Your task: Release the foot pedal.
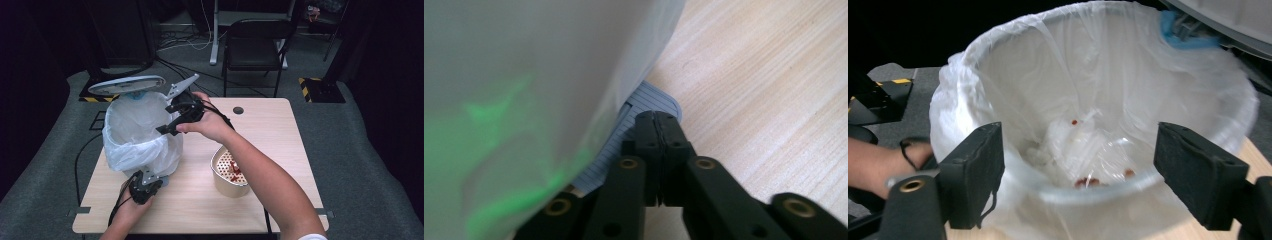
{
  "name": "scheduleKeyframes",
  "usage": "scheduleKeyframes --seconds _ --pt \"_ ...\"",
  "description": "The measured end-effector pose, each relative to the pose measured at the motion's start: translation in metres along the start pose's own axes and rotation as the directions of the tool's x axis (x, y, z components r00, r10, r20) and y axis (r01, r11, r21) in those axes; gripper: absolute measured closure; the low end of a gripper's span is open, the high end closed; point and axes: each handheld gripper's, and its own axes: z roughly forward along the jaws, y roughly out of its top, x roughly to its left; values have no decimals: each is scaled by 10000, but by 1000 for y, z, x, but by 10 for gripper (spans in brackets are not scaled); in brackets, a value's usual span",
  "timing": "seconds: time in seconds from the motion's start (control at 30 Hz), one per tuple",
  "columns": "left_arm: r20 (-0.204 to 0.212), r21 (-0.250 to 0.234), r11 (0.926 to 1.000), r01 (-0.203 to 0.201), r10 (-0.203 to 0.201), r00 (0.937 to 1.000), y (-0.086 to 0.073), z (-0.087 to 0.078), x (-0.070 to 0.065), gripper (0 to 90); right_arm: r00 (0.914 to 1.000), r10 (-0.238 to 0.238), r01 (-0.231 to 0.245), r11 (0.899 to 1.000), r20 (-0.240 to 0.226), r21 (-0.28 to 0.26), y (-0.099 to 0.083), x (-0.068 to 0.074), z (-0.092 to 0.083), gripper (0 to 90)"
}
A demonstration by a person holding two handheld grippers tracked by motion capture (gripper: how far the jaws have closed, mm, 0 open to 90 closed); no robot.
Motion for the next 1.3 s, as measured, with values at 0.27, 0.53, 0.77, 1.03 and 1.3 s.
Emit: scheduleKeyframes --seconds 0.27,0.53,0.77,1.03,1.3 --pt "233 -935 9948 403 -383 9990 2 -9 1 633 9973 273 -265 9996 686 -123 -34 -1 -41 209" --pt "703 -1059 9924 634 -562 9959 6 -16 -4 542 9902 624 -600 9979 1247 -230 -71 -3 -72 213" --pt "1347 -1160 9882 998 -839 9873 3 -26 -10 526 9776 1092 -1051 9939 1800 -321 -99 -2 -90 228" --pt "2144 -1280 9767 1721 -1421 9663 -2 -39 -5 451 9639 1137 -1135 9934 2406 -146 -134 11 -109 230" --pt "2473 -1197 9627 2426 -2078 9464 -20 -58 8 435 9238 1803 -1824 9829 3377 -258 -185 33 -148 220"
